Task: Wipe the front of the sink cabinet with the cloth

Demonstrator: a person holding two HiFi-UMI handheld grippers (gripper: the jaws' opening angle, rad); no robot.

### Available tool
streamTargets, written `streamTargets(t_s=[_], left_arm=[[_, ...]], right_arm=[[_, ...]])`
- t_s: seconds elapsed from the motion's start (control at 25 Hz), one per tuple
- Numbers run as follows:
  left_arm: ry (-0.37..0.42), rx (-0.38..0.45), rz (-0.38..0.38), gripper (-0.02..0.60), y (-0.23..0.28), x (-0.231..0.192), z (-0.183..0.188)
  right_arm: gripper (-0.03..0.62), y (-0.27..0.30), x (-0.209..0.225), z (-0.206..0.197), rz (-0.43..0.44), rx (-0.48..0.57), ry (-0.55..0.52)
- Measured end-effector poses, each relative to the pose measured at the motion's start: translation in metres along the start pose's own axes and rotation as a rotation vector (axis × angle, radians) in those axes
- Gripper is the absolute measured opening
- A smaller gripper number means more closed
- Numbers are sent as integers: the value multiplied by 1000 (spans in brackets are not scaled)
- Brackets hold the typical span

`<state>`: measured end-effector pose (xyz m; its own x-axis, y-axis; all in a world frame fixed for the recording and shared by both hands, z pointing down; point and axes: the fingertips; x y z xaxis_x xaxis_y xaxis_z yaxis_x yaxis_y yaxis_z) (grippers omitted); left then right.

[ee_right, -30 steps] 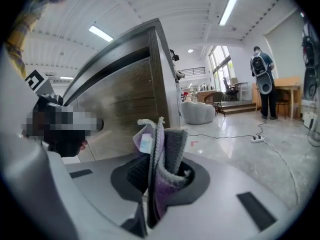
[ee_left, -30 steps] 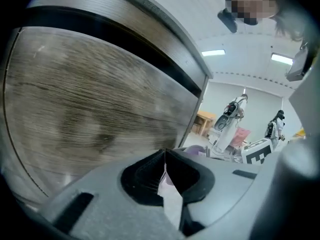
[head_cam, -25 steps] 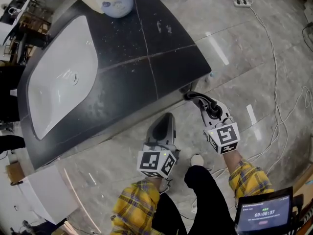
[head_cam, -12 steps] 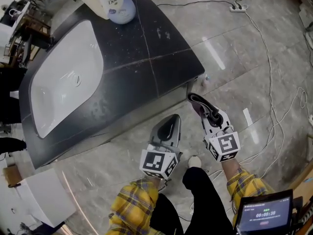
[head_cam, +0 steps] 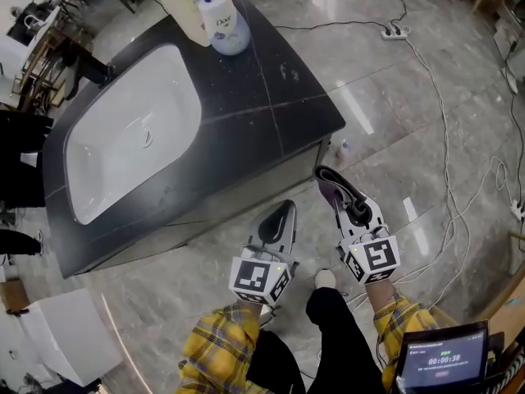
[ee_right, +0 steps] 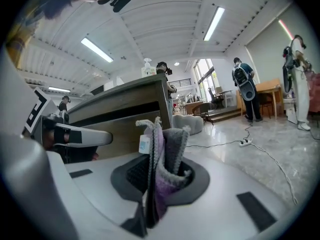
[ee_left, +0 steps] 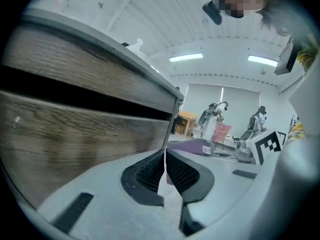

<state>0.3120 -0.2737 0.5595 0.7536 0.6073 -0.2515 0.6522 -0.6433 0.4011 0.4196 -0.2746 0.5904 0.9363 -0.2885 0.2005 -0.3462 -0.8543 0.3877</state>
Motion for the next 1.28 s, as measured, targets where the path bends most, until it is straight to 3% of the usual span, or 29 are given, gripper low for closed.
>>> streamTargets(t_s=[0.64, 0.92, 1.28], left_arm=[[16, 144, 64, 8, -116, -8, 68], [-2, 216, 109, 8, -190, -15, 95], [-55, 276, 226, 8, -308, -43, 110]], right_arm=[[44, -46, -101, 80, 61, 109, -68], [44, -74, -171, 118, 124, 145, -115], [44, -111, -278, 156, 221, 167, -152]])
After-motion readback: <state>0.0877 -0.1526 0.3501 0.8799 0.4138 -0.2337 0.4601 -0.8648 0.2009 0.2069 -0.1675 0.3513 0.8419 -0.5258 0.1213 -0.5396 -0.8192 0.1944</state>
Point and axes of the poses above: the fingertips, and each gripper's own axes: y forward along the fingers, x to its right, z out of its top, and after that the axes turned 8 degrees about -x, right-handed
